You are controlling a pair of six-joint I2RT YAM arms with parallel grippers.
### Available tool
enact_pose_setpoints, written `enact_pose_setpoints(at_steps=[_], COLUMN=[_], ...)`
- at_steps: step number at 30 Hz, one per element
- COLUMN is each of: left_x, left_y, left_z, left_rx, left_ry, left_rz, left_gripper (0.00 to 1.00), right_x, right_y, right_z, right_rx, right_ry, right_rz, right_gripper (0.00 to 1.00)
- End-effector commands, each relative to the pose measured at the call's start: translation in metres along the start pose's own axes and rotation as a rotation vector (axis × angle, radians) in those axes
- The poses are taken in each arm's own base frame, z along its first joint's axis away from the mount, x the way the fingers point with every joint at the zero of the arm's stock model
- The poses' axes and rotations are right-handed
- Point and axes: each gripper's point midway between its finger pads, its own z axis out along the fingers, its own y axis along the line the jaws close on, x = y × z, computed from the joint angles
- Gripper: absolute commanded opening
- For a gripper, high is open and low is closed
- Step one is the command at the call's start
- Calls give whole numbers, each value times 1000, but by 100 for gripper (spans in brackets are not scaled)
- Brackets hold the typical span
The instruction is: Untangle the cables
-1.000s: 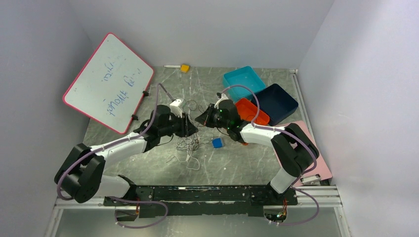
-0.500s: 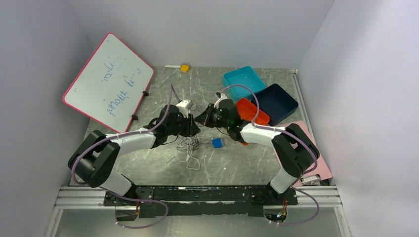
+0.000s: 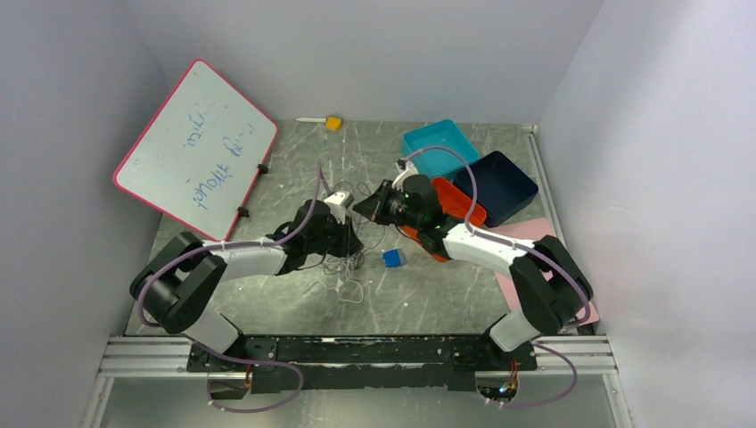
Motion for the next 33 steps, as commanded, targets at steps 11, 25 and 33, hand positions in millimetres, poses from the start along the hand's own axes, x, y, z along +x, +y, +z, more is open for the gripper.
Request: enact_pose_setpoints(at_steps=[11, 25, 33], left_x=[60, 77, 83], left_y=[15, 22, 28], left_z=[-8, -13, -14], left_rx=[-68, -113, -138], left_ry=[70, 92, 104], left_rz=[-33, -33, -32], left_gripper=[24, 29, 25], right_x=[-127, -224, -258], right_y=[66, 120, 148], right_z=[-52, -106, -135], right_rx=[-98, -149, -170], right_ry=[-286, -485, -567], right_rz=[-64, -169, -223], right_gripper=[0, 0, 0])
